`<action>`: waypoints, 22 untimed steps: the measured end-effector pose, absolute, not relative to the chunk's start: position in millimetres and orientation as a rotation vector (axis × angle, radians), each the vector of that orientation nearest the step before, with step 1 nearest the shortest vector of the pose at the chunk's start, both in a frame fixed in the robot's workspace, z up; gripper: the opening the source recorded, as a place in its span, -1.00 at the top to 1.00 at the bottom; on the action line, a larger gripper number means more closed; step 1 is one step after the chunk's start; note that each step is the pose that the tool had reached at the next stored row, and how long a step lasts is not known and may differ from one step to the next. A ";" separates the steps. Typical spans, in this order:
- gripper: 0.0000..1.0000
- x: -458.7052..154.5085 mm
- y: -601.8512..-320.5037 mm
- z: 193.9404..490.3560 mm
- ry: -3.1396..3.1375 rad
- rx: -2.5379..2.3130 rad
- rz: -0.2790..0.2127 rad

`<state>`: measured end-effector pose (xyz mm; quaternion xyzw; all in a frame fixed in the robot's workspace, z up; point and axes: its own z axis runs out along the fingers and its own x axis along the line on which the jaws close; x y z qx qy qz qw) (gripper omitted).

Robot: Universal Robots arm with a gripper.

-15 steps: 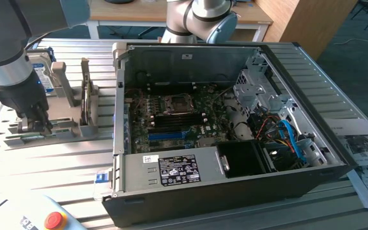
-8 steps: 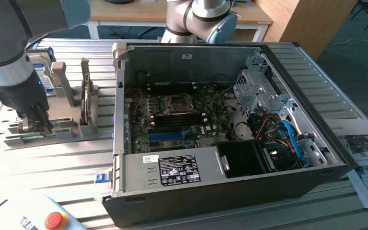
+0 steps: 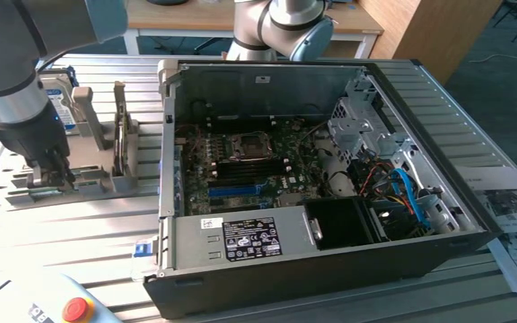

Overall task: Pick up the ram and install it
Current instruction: 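Pick up the ram and move it above insertion slot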

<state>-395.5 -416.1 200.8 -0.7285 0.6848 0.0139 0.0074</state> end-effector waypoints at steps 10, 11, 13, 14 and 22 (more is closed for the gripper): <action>0.55 -395.5 -415.4 198.9 2.142 -2.277 0.044; 0.55 -395.5 -415.4 198.9 2.143 -2.277 0.044; 0.55 -395.5 -415.3 198.8 2.143 -2.277 0.044; 0.55 -395.5 -415.3 198.8 2.143 -2.277 0.043; 0.55 -395.5 -415.3 198.8 2.156 -2.264 0.043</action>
